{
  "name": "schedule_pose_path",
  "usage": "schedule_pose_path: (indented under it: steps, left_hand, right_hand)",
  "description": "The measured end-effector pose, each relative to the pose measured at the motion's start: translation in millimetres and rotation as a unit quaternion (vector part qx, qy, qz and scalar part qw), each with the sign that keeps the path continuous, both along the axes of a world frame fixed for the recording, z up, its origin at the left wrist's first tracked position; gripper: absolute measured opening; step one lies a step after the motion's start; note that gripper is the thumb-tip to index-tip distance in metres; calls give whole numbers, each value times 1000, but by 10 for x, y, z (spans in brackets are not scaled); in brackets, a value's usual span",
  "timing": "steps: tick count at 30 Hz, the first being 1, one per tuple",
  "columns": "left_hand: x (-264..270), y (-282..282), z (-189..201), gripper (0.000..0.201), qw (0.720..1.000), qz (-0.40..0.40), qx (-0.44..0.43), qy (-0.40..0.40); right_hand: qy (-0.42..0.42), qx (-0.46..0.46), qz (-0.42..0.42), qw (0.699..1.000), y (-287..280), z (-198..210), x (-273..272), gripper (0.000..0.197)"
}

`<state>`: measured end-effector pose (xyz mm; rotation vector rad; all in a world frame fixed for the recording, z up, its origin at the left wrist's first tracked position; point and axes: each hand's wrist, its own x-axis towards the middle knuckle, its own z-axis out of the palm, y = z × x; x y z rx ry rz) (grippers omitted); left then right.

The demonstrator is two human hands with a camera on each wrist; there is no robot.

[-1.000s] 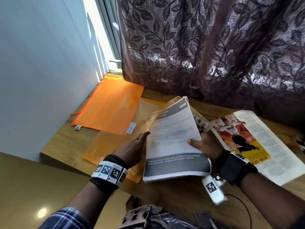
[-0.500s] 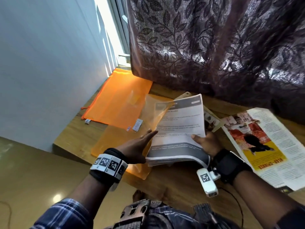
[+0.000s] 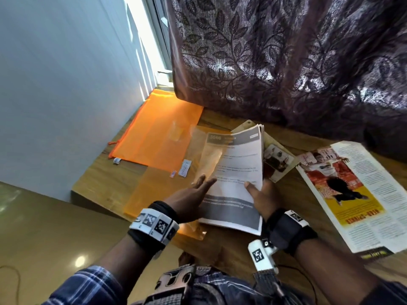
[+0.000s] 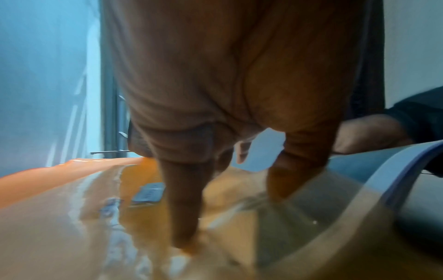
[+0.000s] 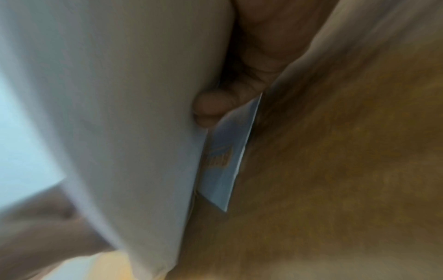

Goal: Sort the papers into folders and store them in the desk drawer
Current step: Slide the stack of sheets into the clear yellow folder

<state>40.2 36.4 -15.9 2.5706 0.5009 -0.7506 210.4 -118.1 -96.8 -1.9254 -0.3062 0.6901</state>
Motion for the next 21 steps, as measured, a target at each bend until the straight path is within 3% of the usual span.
schedule_pose_path:
  steps: [3, 6, 12, 14, 21]
  left_hand:
    - [57, -212, -111, 84, 992, 39, 116, -22]
    - [159, -291, -200, 71, 980, 100, 166, -47]
    - [363, -276, -125, 22, 964, 64, 257, -29]
    - [400, -236, -135, 20, 966, 46, 253, -31]
    - [376, -191, 42, 22, 963, 19, 259, -69]
  right_hand:
    - [35, 52, -29, 998, 61, 4, -118, 23]
    - [83, 79, -65, 991, 27, 40, -105, 23]
    - [13, -2, 18, 1000, -118, 7, 83, 15]
    - [5, -13, 38, 999, -142, 13, 107, 13]
    - [130, 89, -48, 986, -46, 57, -88, 16]
